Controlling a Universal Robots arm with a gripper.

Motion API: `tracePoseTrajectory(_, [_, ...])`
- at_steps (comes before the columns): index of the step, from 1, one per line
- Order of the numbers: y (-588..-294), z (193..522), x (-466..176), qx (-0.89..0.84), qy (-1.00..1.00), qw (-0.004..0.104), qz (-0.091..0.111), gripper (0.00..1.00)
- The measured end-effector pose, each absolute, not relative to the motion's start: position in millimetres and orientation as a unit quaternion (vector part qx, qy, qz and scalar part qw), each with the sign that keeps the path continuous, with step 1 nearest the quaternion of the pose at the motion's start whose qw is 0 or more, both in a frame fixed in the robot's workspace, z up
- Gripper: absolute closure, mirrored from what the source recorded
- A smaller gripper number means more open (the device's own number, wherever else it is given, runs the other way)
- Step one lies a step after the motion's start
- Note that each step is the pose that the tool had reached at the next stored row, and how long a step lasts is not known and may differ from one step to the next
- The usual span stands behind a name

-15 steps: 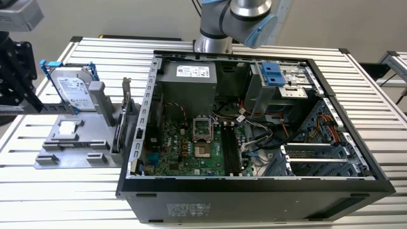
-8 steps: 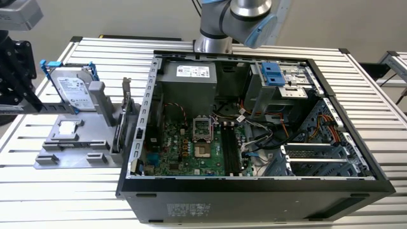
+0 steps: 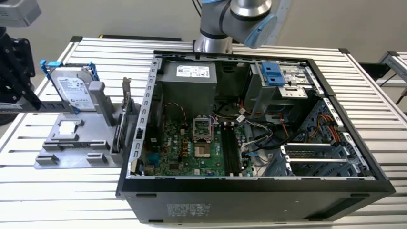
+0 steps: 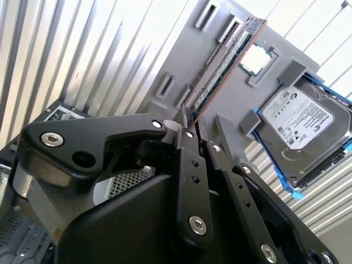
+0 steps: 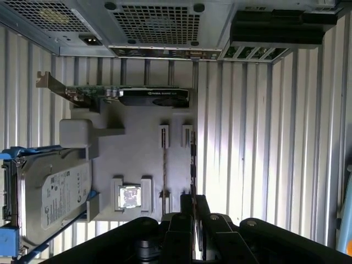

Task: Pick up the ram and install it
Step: 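Pick up the ram and move it above insertion slot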

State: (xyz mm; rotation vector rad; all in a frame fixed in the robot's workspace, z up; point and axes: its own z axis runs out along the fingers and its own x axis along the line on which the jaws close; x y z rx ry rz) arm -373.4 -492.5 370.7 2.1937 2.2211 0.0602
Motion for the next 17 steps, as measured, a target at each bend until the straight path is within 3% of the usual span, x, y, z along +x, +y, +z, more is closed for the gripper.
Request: tracePoseTrajectory(17, [-492.6,386.9,-373.3,0.703,0.711,0.01,0.019,1.0])
